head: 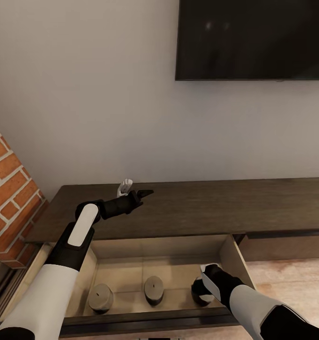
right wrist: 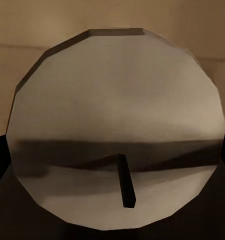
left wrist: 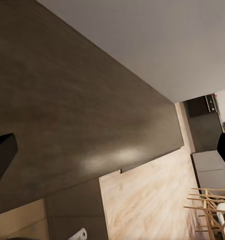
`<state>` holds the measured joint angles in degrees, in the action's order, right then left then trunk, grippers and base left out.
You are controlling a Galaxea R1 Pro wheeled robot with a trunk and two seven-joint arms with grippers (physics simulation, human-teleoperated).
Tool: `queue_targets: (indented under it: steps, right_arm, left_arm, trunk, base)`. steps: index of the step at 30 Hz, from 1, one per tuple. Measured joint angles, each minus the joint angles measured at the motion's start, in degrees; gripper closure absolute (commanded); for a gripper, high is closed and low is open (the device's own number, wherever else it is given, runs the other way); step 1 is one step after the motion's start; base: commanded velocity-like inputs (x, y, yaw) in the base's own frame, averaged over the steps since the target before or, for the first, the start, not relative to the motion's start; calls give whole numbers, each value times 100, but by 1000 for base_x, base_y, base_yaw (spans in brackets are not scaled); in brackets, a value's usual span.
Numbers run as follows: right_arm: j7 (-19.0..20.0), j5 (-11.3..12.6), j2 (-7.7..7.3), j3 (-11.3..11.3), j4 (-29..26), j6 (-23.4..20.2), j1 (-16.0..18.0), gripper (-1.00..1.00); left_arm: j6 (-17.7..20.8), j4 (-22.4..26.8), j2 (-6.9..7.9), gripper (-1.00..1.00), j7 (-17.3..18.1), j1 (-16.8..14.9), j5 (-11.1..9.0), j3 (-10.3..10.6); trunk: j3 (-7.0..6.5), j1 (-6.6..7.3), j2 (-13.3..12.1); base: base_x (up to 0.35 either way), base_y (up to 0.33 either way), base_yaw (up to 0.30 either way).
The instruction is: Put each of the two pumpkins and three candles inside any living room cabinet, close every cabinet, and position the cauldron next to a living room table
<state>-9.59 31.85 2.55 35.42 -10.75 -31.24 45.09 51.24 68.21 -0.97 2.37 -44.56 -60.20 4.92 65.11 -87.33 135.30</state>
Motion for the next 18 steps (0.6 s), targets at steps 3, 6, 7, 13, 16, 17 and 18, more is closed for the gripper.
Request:
queue_targets:
  steps: [3, 6, 7, 13, 16, 17, 18]
  right_arm:
    - [0, 4, 3, -2, 2, -17, 2, 100]
    - [7, 4, 1, -7, 15, -7, 3, 100]
    - [7, 3, 0, -7, 20, -1, 2, 100]
    - [9, -12, 0, -7, 33, 72, 3, 100]
    - [9, -10, 0, -8, 37, 110, 1, 100]
    - [9, -8, 0, -8, 39, 122, 1, 100]
    - [9, -7, 3, -5, 51, 149, 0, 100]
  left_arm:
    - [0, 0, 0, -100, 0, 3, 0, 0]
    - [0, 0, 0, -100, 0, 2, 0, 0]
    - [0, 0, 0, -100, 0, 1, 0, 0]
    - [0, 14, 0, -100, 0, 2, 0, 0]
    - [0, 18, 0, -100, 0, 2, 0, 0]
    - [2, 20, 0, -100, 0, 2, 0, 0]
    - [3, 22, 0, -100, 0, 1, 0, 0]
  trunk:
    - [0, 0, 0]
    - [0, 0, 0]
    - [0, 0, 0]
    - [0, 0, 0]
    - [0, 0, 0]
    - [0, 0, 0]
    - [0, 0, 0]
  base:
    - [0, 0, 0]
    - [0, 0, 0]
    - [0, 0, 0]
    - [0, 0, 0]
    - [0, 0, 0]
    - [0, 0, 0]
    - [0, 0, 0]
